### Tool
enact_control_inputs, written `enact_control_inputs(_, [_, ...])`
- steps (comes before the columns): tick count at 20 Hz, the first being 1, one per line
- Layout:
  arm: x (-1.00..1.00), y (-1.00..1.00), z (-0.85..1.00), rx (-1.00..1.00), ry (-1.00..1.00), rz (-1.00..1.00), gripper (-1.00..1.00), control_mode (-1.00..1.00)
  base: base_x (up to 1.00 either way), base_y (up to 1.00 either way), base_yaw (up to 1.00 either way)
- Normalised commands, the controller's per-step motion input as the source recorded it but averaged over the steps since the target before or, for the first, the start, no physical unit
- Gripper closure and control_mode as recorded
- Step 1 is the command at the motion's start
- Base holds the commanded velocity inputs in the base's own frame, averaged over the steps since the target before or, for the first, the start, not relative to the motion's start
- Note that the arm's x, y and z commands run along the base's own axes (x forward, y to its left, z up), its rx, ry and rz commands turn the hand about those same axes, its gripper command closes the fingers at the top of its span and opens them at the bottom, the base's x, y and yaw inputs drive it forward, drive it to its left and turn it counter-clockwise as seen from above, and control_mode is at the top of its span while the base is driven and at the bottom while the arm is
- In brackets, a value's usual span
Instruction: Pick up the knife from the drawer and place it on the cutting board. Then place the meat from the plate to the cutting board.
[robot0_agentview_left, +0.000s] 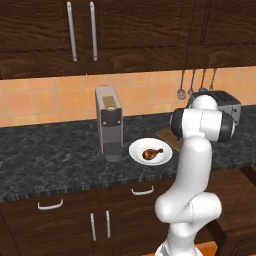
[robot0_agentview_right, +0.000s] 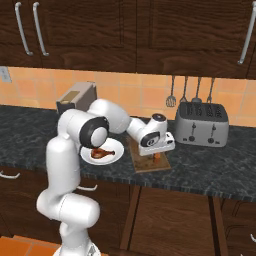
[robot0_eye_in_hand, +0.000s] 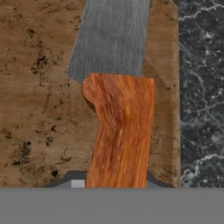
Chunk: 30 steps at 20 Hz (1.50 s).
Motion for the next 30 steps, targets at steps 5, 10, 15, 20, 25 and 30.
enact_control_inputs(5, [0.0, 0.0, -0.05, 0.0, 0.0, 0.0, -1.0, -1.0, 0.0, 0.0, 0.0])
enact_control_inputs(10, [-0.06, 0.09, 0.11, 0.0, -0.01, 0.02, -1.0, -1.0, 0.0, 0.0, 0.0])
enact_control_inputs(15, [-0.22, 0.23, 0.5, 0.0, -0.11, 0.05, -1.0, -1.0, 0.0, 0.0, 0.0])
enact_control_inputs(20, [-0.38, 0.42, 0.64, 0.0, -0.12, 0.02, -1.0, -1.0, 0.0, 0.0, 0.0])
enact_control_inputs(25, [-0.51, 0.63, 0.61, 0.0, 0.05, 0.0, -1.0, -1.0, 0.0, 0.0, 0.0])
enact_control_inputs(30, [-0.51, 0.7, 0.39, 0.0, 0.15, -0.02, -1.0, -1.0, 0.0, 0.0, 0.0])
